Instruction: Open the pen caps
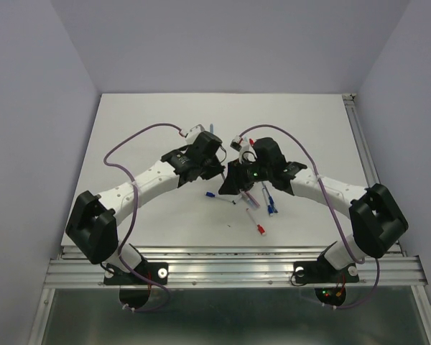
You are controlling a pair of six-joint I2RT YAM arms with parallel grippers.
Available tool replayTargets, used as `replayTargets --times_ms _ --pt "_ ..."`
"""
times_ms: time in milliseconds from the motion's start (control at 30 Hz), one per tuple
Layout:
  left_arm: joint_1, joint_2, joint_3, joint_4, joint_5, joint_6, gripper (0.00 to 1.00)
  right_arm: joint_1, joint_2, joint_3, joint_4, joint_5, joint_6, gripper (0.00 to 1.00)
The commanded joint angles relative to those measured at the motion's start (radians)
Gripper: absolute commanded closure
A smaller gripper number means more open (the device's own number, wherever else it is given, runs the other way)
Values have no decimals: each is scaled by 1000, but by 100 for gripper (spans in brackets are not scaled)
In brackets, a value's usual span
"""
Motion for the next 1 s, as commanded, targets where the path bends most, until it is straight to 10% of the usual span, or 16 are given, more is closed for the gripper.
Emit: replayTargets --times_ms 0,100,200,967 --pt "17 -26 45 41 0 4 100 4 -2 72 -20 -8 -16 51" --pt "36 -26 44 63 11 -1 100 4 -11 69 -35 -8 -18 64" --pt "42 -28 45 92 19 -1 100 4 -14 68 -47 12 -18 99" --pt "233 132 274 227 -277 65 100 138 -287 -139 -185 -236 137 99"
